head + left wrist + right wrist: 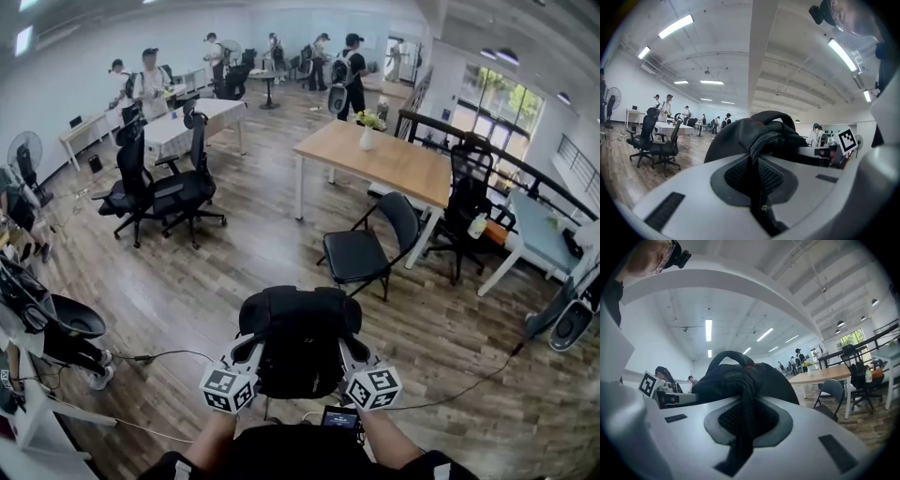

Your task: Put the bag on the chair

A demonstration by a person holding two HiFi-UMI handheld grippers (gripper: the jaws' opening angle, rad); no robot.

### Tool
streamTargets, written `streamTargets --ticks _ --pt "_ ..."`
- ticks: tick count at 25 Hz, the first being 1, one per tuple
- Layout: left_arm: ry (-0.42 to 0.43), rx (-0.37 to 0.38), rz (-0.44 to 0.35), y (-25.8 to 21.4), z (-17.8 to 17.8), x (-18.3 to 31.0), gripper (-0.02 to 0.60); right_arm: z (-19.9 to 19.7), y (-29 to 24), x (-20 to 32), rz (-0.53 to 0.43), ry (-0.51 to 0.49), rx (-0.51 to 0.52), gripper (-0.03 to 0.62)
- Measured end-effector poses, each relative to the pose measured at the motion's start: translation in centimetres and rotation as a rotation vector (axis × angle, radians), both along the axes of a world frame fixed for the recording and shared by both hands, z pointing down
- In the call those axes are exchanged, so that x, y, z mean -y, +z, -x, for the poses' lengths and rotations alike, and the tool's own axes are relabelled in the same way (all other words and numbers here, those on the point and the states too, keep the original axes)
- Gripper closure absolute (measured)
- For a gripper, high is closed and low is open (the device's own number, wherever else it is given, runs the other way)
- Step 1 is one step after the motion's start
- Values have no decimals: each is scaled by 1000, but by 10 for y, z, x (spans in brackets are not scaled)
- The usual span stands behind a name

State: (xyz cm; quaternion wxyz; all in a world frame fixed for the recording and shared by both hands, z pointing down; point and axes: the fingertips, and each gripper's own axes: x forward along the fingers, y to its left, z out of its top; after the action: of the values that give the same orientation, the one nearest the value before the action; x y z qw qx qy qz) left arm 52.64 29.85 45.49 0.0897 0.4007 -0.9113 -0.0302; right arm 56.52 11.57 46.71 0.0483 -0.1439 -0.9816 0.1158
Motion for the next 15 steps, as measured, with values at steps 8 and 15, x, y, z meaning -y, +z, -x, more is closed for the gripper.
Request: streamTargets --ticks 8,15 --pt "-18 -24 -21 8 12 12 563 14 5 13 -1 -23 -5 560" --pt "-20 -18 -34 5 42 15 563 48 2 17 1 -41 -4 560"
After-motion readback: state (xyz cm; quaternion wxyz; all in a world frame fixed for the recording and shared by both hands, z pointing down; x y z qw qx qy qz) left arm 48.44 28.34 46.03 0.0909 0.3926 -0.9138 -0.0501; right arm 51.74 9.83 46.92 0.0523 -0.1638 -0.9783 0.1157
